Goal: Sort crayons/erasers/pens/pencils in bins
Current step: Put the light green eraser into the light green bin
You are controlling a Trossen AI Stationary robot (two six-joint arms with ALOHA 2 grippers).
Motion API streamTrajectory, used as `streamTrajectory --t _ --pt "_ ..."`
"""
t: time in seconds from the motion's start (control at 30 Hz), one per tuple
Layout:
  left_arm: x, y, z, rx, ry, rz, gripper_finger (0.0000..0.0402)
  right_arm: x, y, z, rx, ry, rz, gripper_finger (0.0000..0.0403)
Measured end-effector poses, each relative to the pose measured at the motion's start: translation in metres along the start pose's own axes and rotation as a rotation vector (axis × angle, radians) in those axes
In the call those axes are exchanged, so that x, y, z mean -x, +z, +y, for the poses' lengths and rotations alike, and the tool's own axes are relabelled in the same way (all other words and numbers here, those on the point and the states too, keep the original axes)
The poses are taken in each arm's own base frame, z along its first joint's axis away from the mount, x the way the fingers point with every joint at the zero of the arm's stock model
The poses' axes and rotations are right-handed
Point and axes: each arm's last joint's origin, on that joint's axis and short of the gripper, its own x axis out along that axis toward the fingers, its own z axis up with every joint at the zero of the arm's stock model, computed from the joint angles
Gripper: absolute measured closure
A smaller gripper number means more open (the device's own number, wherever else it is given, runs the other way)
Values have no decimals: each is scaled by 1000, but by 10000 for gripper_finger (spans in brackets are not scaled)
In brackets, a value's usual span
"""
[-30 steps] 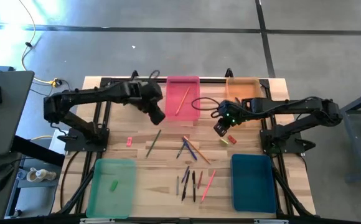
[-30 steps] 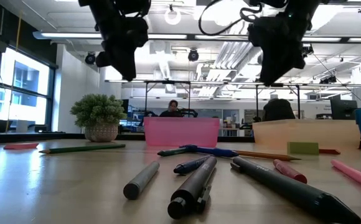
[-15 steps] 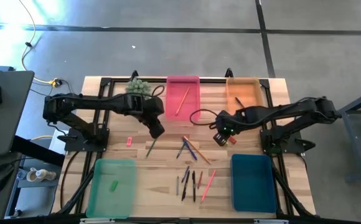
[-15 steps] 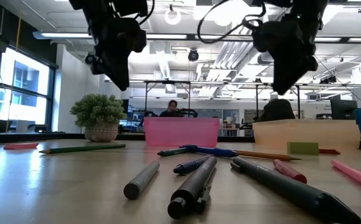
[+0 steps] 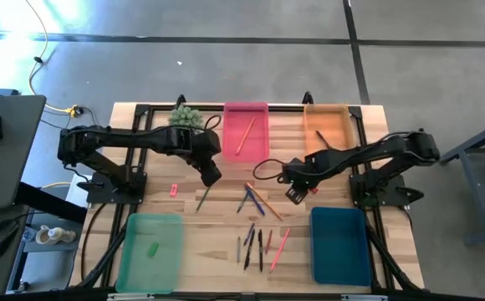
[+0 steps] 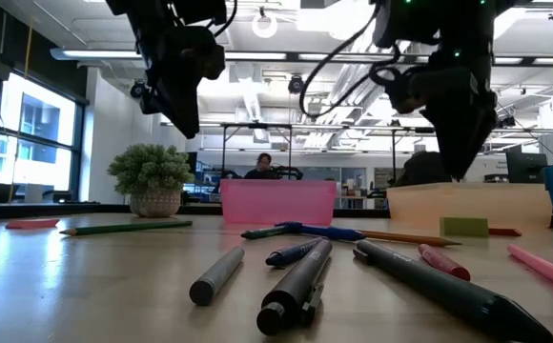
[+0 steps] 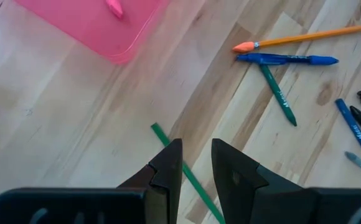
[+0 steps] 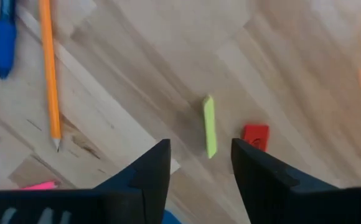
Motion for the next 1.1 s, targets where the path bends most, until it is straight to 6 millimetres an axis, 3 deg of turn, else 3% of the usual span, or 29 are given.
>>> streamTrajectory --t 0.37,0.7,0.87,1.1 --pt "0 1 0 0 -5 -12 328 -38 13 1 -14 -79 106 226" --pt "0 1 0 0 -5 -11 328 -58 18 2 -11 -106 139 229" --pt "0 1 0 0 -5 -11 328 -64 18 2 -20 -123 157 269" --pt "0 1 0 0 -5 -11 328 -65 18 3 -42 -126 162 364"
